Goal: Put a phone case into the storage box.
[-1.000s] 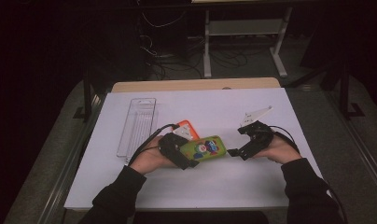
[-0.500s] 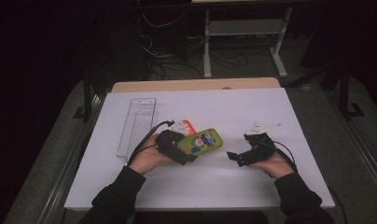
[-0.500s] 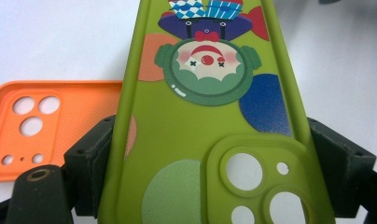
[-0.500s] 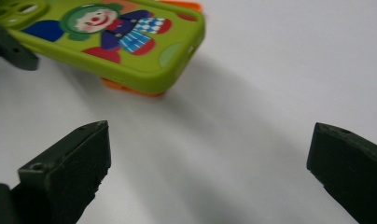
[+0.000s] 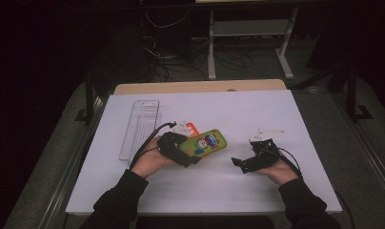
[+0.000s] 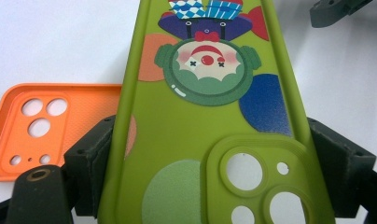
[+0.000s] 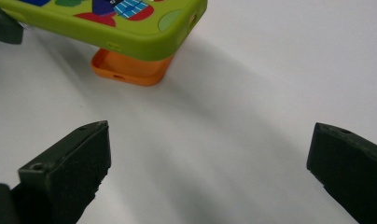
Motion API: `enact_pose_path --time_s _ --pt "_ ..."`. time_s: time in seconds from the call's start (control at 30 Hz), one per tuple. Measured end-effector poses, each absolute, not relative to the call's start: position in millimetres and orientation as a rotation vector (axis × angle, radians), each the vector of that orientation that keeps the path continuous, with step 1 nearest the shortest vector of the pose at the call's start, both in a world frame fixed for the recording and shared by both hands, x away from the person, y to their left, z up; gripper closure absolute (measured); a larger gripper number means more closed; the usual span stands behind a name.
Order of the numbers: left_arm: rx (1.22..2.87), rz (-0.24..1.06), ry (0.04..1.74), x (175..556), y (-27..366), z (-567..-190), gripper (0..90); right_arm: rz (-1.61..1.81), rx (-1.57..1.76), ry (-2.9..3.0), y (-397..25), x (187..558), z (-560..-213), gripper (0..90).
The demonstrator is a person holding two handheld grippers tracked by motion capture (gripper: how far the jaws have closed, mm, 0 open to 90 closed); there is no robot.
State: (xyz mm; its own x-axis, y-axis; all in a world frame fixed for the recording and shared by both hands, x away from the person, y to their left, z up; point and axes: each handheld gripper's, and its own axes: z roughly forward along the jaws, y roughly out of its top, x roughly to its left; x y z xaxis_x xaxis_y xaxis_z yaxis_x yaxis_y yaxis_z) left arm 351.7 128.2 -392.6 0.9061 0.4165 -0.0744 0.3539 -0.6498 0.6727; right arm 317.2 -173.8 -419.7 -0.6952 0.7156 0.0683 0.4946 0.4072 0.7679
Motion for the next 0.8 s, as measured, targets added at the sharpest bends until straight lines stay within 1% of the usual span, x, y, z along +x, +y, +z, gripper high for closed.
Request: enact_pose_path --time_s 0.8 --pt "2.341 0.096 0.547 350.0 124.5 -395.1 15.6 1.001 0.793 2.379 -160.5 309.7 -414.3 0.0"
